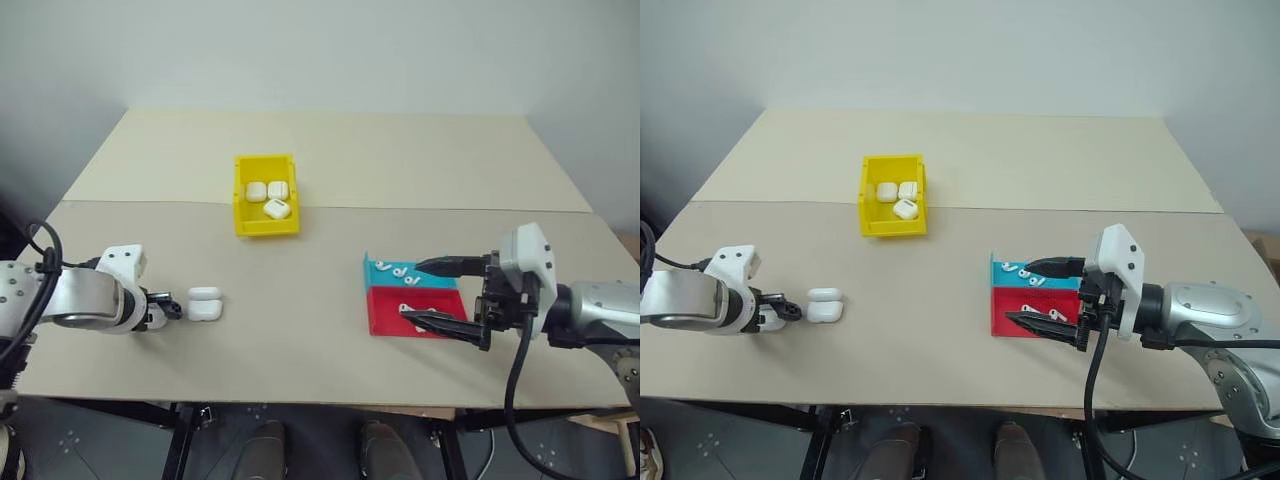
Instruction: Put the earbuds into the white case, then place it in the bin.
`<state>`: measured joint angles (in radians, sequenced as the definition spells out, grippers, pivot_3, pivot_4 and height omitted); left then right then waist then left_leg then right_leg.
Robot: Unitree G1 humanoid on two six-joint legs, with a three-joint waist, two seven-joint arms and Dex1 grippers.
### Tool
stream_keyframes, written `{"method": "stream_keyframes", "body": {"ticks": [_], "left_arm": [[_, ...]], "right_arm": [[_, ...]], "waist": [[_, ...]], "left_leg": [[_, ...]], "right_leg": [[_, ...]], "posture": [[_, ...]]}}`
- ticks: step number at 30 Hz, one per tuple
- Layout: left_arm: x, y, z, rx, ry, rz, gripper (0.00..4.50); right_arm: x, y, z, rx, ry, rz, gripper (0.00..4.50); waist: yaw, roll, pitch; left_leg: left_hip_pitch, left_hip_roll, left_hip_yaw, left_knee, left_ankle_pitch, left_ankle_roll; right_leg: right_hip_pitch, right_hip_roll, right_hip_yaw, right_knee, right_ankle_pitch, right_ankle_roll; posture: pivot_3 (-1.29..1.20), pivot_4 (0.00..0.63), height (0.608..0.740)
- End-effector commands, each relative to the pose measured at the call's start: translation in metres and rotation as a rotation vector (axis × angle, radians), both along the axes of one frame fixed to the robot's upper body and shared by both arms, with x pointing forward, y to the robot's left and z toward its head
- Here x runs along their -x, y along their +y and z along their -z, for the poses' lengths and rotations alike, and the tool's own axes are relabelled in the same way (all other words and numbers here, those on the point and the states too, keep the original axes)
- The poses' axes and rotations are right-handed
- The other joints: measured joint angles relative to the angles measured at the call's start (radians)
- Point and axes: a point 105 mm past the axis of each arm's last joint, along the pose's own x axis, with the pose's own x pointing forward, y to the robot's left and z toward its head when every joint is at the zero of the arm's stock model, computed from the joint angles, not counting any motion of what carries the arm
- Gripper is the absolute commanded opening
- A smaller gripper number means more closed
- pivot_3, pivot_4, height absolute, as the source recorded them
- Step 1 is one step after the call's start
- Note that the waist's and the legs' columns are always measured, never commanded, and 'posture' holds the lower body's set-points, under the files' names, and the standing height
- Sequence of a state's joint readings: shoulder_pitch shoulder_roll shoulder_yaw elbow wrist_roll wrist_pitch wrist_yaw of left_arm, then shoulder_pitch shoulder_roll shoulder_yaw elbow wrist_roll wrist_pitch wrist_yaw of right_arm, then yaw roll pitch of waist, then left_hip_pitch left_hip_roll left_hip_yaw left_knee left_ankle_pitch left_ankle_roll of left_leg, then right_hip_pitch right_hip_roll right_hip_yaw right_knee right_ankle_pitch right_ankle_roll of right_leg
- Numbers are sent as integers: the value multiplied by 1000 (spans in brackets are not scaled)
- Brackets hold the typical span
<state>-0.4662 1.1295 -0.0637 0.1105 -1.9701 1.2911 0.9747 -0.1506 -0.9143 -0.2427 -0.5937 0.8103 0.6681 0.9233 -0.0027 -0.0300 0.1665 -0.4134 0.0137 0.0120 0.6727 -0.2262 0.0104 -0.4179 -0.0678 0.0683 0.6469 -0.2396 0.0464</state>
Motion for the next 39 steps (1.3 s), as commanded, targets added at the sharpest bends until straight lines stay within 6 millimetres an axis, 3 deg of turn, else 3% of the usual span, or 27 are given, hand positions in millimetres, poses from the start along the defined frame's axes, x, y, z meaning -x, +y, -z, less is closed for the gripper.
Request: {"method": "stream_keyframes", "body": {"ticks": [1,7,12,15,18,22,26,29,31,34,39], "left_arm": [[3,4,5,-25,25,-23,4319],[5,13,-7,-74,-5,-41,2810],[-6,33,-46,-226,-146,-162,2810],[-28,37,-96,-319,-444,-226,2810],[-41,20,-132,-303,-729,-152,2810],[-54,-45,-158,-246,-1116,235,2810],[-46,-122,-162,259,-1257,739,2810],[-33,-161,-164,502,-1323,1059,2810],[-24,-175,-162,636,-1344,1247,2810],[-26,-188,-159,736,-1365,1378,2810],[-18,-204,-161,846,-1447,1567,2810]], "right_arm": [[5,2,-12,-8,-45,-17,4481],[3,2,-13,-18,-55,-8,4500],[-2,4,-14,-38,-64,5,4500],[-5,5,-14,-48,-77,18,4500],[-7,6,-14,-58,-84,28,4500],[-9,7,-17,-71,-115,54,4500],[-10,7,-21,-71,-136,65,4500],[-10,6,-23,-65,-155,75,4500],[-10,6,-23,-59,-164,82,4500],[-10,7,-21,-24,-172,93,4500],[-10,0,-1,181,-151,103,4500]], "waist": [[1,0,0],[-12,0,0],[-11,0,0],[-2,-1,0],[9,-1,0],[15,0,0],[14,-1,0],[13,-1,0],[11,-1,0],[2,-1,0],[-8,-1,0]], "left_leg": [[0,0,0,0,0,0],[3,1,1,-1,0,0],[2,2,1,-2,0,-1],[0,0,1,-1,1,-1],[-2,0,7,-2,1,-2],[-2,0,11,-4,2,-4],[-2,1,12,-4,3,-4],[-3,1,12,-4,3,-3],[-3,1,12,-4,3,-3],[-3,2,12,-3,3,-3],[-6,2,9,0,2,-2]], "right_leg": [[0,0,0,0,0,0],[1,1,1,0,0,0],[-1,2,2,0,0,-1],[-1,2,1,-1,0,0],[-1,2,0,-4,1,0],[-2,2,1,-5,1,0],[-1,3,1,-5,1,-1],[-1,4,1,-6,1,-1],[-1,4,2,-6,1,-1],[-1,6,2,-6,1,0],[-1,6,2,-5,1,0]], "posture": [[0,150,740],[0,150,740],[0,150,740],[0,150,740],[0,150,740],[0,150,740],[0,150,740],[0,150,740],[0,150,740],[0,150,740],[0,150,740]]}}
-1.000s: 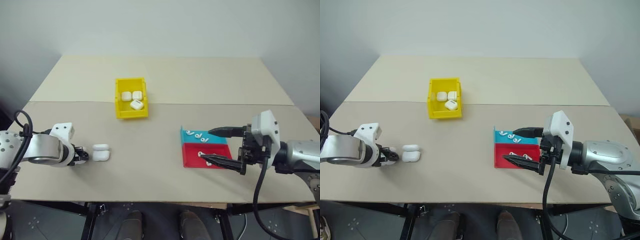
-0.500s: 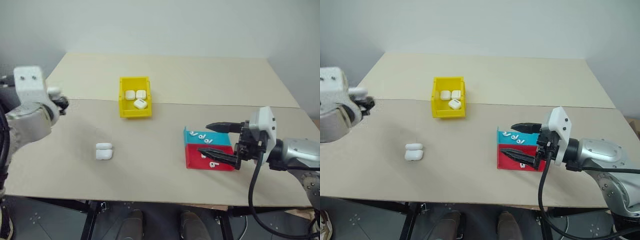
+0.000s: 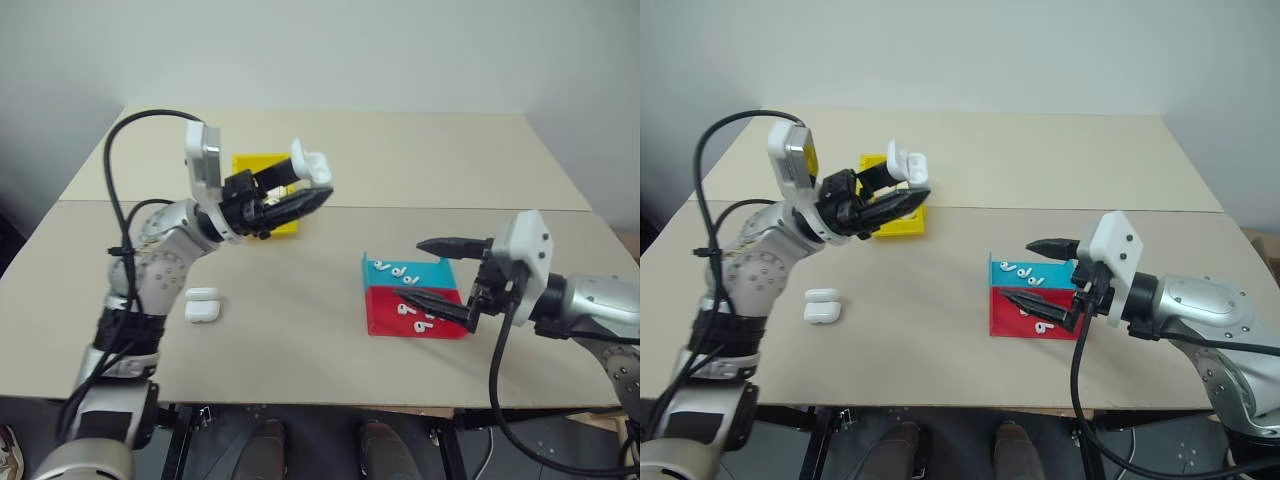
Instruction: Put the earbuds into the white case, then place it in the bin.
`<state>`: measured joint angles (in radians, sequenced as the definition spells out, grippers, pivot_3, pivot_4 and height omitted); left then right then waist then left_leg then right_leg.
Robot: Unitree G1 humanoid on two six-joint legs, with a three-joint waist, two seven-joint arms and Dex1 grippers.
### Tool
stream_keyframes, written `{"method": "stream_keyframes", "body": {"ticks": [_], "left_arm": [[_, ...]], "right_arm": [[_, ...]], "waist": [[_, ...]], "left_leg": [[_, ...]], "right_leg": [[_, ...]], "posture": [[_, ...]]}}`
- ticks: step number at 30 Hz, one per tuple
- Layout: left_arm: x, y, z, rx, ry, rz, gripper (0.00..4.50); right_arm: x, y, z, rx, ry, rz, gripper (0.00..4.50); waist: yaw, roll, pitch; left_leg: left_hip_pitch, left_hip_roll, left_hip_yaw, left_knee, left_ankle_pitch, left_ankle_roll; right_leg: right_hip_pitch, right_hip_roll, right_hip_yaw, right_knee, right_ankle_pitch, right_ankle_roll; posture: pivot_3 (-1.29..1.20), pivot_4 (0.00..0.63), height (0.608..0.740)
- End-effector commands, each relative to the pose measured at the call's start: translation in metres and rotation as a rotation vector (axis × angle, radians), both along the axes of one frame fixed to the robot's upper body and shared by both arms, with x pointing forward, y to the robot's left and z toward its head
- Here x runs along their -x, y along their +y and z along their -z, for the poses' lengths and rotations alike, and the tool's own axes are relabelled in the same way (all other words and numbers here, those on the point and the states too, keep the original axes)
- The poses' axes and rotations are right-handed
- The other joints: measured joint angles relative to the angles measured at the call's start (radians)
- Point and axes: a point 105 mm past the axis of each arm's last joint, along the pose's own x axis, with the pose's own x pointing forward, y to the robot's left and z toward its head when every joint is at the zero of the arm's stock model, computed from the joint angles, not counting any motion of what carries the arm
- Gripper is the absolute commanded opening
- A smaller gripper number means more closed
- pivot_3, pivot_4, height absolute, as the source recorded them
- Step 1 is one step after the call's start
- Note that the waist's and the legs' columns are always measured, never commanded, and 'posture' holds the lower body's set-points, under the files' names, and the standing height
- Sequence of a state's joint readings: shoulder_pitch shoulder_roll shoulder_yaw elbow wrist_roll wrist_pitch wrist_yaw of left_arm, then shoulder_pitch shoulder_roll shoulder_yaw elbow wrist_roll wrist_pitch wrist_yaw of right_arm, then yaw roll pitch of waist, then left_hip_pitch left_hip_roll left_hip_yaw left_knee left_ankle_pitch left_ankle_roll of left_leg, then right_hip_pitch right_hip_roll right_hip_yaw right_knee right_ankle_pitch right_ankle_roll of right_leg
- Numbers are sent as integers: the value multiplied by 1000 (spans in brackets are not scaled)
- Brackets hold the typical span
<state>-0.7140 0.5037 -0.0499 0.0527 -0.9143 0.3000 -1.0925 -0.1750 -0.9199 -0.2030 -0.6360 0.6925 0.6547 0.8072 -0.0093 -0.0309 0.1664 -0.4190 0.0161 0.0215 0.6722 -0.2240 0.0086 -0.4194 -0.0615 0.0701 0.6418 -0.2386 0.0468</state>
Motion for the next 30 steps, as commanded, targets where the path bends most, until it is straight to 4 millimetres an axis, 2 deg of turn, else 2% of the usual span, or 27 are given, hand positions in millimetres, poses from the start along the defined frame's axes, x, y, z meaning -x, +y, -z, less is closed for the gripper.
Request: {"method": "stream_keyframes", "body": {"ticks": [1,4,6,9,11,14,19,25,30], "left_arm": [[6,-7,-15,27,-102,87,2810],[14,-12,-13,21,-117,157,2810],[19,-11,-9,1,-126,181,2810],[24,-11,-4,-12,-125,183,2790],[29,-11,-1,-16,-123,190,2790],[35,-14,5,-25,-121,185,2790],[40,-18,12,-21,-119,159,2790],[45,-19,13,-9,-111,143,2790],[46,-20,12,-7,-110,136,2790]], "right_arm": [[1,-3,5,146,-11,5,4500],[-6,-9,12,255,67,76,4500],[-6,-8,13,306,130,58,4500],[-3,-4,15,396,135,-4,3967],[-7,-5,23,476,149,-10,3340],[-12,-10,42,633,172,-40,3340],[-21,-17,67,799,191,-81,3340],[-28,-21,77,870,169,-94,3340],[-33,-18,81,862,173,-111,3340]], "waist": [[-3,0,0],[-9,0,0],[-14,1,0],[-12,1,-1],[-10,1,-1],[-6,1,-1],[-4,1,-1],[-4,2,-1],[-5,2,-1]], "left_leg": [[-1,1,-1,2,0,1],[-3,1,-2,6,-1,2],[-2,1,-2,5,-1,2],[-2,2,-4,5,-2,3],[-3,2,-4,5,-2,3],[-3,2,-4,6,-2,4],[-3,2,-4,6,-2,4],[-4,2,-4,6,-2,4],[-3,2,-4,7,-2,4]], "right_leg": [[-1,0,-1,0,0,0],[0,1,-1,1,1,1],[-1,1,0,1,1,1],[-2,2,-1,2,1,0],[-2,2,-1,1,0,1],[-2,1,-1,1,0,1],[-2,1,-1,1,0,1],[-3,1,-1,2,0,1],[-2,1,-1,2,1,1]], "posture": [[0,150,740],[0,150,740],[0,150,740],[0,150,740],[0,150,740],[0,150,740],[0,150,740],[0,150,740],[0,150,740]]}}
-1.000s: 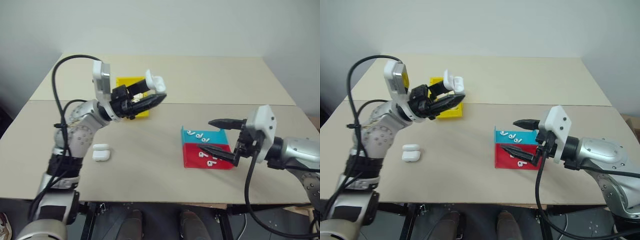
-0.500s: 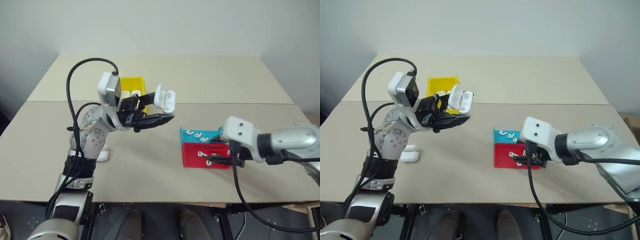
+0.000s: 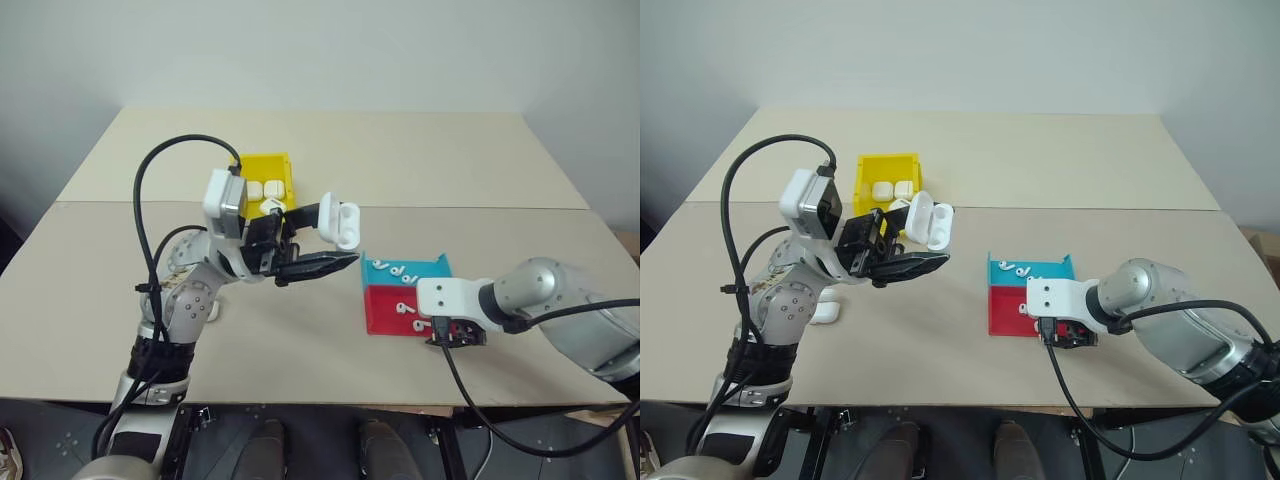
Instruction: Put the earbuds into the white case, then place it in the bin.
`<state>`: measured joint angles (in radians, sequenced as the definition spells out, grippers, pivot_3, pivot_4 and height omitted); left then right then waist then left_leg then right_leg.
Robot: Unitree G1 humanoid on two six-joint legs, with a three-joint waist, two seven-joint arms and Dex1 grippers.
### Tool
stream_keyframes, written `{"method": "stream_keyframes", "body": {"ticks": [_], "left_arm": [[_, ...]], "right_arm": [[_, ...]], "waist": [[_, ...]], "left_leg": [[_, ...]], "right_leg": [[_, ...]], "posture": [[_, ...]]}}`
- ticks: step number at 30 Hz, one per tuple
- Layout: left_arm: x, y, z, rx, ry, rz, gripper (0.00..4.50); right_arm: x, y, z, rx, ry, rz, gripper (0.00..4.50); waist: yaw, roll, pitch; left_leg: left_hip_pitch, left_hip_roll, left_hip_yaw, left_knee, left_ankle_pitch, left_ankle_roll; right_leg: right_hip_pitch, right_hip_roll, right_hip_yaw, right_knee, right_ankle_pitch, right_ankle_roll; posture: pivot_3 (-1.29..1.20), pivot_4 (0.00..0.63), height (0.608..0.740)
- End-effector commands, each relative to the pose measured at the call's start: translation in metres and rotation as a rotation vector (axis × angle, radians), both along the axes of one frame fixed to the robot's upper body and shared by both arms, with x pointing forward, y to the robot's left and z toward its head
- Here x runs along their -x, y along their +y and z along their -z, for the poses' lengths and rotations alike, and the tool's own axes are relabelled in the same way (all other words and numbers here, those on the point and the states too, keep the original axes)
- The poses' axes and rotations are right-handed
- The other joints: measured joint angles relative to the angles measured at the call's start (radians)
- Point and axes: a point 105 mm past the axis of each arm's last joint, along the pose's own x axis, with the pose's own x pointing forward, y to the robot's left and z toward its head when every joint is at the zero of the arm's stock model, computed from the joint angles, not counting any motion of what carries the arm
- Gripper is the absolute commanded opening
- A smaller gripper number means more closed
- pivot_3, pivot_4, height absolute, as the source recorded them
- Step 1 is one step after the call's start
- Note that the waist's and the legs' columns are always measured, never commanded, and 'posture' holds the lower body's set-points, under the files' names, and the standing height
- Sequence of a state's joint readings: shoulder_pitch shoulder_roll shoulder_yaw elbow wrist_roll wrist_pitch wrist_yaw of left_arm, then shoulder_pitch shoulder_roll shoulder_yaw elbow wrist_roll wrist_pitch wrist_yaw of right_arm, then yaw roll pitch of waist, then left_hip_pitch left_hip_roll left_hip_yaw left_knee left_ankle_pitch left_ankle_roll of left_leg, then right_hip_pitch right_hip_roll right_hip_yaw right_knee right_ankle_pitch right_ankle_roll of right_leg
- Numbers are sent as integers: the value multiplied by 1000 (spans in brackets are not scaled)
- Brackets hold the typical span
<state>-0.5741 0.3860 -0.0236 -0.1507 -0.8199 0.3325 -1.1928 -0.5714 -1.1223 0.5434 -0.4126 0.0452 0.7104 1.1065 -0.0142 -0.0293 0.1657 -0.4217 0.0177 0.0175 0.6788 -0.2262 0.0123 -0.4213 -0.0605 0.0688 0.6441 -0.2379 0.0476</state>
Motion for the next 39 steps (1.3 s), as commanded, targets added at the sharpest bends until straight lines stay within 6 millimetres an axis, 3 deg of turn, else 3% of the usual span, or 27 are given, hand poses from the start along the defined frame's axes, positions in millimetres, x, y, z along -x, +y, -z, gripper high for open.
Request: {"method": "stream_keyframes", "body": {"ticks": [1,14,17,23,29,35,39], "left_arm": [[6,0,-7,8,-41,-4,2790],[5,1,-8,10,-46,-21,2790],[5,1,-9,11,-49,-25,2790],[7,2,-10,14,-53,-29,2790],[8,2,-11,11,-57,-26,2790],[7,2,-11,9,-56,-15,2790],[4,0,-12,14,-49,-6,2790]], "right_arm": [[-4,3,-8,9,-36,-37,3340],[-3,8,0,5,-8,-72,3340],[-3,6,2,15,-5,-75,2797],[-5,6,4,22,-10,-76,718],[-2,7,0,-14,-1,-59,617],[8,9,-29,-192,60,16,617],[9,19,-75,-509,62,76,617]], "waist": [[0,0,0],[0,0,0],[0,0,0],[-1,0,0],[-1,0,0],[0,0,0],[0,0,0]], "left_leg": [[0,0,0,0,0,0],[0,0,-2,0,0,0],[0,0,-2,0,0,0],[1,0,-2,0,0,0],[2,0,-2,0,0,0],[1,0,-5,0,0,0],[1,0,-7,0,0,0]], "right_leg": [[0,0,0,0,0,0],[0,0,0,0,0,0],[0,0,0,0,0,0],[1,0,0,0,0,0],[2,0,0,1,0,0],[1,0,0,1,0,0],[2,0,0,1,0,0]], "posture": [[0,150,740],[0,150,740],[0,150,740],[0,150,740],[0,150,740],[0,150,740],[0,150,740]]}}
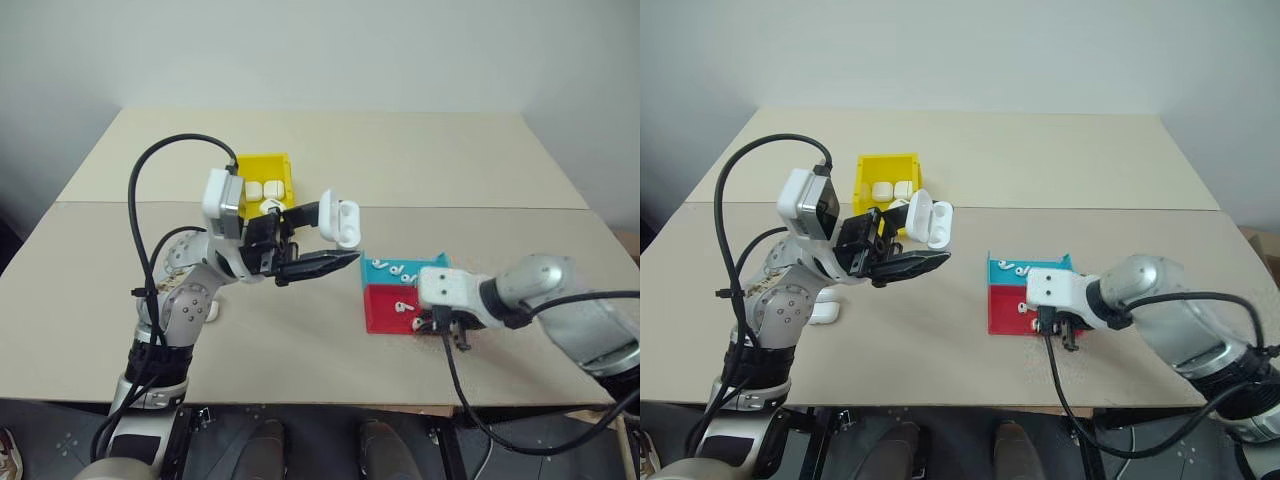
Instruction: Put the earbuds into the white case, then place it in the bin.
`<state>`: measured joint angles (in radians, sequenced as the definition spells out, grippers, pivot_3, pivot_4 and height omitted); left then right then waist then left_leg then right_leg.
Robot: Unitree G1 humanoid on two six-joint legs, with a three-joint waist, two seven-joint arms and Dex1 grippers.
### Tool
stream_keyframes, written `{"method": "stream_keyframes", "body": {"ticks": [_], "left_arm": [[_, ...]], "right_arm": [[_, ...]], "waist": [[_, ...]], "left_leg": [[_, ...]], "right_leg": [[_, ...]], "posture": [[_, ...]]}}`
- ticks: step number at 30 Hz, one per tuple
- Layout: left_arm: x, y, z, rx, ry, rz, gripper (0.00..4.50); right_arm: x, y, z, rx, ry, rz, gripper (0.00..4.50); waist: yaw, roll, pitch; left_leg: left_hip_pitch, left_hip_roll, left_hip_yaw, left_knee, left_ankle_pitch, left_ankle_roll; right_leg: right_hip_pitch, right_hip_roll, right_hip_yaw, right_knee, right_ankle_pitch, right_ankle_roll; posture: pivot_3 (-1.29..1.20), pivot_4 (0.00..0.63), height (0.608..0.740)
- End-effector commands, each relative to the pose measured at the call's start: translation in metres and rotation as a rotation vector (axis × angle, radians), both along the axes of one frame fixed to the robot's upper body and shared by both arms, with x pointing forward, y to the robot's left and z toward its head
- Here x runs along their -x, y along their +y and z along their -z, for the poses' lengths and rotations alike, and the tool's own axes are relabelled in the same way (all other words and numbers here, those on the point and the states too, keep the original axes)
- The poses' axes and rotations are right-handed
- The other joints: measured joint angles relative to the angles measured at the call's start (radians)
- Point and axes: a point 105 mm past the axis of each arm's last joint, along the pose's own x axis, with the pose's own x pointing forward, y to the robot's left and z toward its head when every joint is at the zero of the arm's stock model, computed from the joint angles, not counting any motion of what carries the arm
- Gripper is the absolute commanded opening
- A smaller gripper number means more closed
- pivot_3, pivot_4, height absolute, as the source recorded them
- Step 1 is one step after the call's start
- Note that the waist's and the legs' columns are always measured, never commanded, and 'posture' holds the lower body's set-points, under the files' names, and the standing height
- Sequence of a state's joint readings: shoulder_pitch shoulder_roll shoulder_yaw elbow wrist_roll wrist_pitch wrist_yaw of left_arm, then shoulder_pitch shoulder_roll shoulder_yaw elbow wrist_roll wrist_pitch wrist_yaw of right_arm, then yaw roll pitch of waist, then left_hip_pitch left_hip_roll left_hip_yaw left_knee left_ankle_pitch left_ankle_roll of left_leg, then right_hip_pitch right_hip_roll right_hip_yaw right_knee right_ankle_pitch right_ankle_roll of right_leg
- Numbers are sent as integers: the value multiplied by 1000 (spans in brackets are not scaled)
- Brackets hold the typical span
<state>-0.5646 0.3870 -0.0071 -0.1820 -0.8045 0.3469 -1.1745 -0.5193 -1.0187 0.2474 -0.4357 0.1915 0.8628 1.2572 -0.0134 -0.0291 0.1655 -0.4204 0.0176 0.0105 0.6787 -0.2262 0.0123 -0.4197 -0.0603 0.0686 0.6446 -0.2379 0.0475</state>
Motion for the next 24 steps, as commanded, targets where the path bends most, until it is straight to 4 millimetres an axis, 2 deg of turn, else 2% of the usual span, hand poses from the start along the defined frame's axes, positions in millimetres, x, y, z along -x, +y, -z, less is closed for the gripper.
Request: {"method": "stream_keyframes", "body": {"ticks": [1,5,6,8,13,18,24], "left_arm": [[2,-2,-11,23,-38,23,2790],[-2,-7,-10,32,-14,31,2790],[-2,-9,-9,29,-6,45,2790],[-3,-10,-8,25,2,57,2790],[-8,-13,-7,17,18,84,2790],[-10,-17,-8,8,15,104,2790],[-8,-17,-9,-3,6,121,2790]], "right_arm": [[0,12,-54,-308,-87,36,617],[-8,18,-120,-689,-513,119,617],[-5,20,-135,-793,-563,143,617],[3,24,-151,-941,-590,153,617],[20,41,-159,-1105,-546,118,617],[31,62,-154,-1114,-486,57,617],[34,70,-149,-1102,-446,26,617]], "waist": [[-1,0,0],[1,0,0],[1,0,0],[0,0,0],[0,1,0],[-2,1,0],[-5,1,0]], "left_leg": [[0,0,0,0,0,0],[0,0,-1,0,0,0],[0,0,-1,-1,0,0],[-1,-1,-1,-1,0,0],[-1,0,-1,-1,0,0],[-1,-1,-1,-1,0,0],[-1,-1,-1,-1,0,0]], "right_leg": [[0,0,0,0,0,0],[0,0,0,0,0,0],[0,0,0,0,0,0],[-2,0,0,1,0,0],[-1,0,0,1,0,0],[-1,0,0,1,0,0],[-1,0,0,1,0,0]], "posture": [[0,150,740],[0,150,740],[0,150,740],[0,150,740],[0,150,740],[0,150,740],[0,150,740]]}}
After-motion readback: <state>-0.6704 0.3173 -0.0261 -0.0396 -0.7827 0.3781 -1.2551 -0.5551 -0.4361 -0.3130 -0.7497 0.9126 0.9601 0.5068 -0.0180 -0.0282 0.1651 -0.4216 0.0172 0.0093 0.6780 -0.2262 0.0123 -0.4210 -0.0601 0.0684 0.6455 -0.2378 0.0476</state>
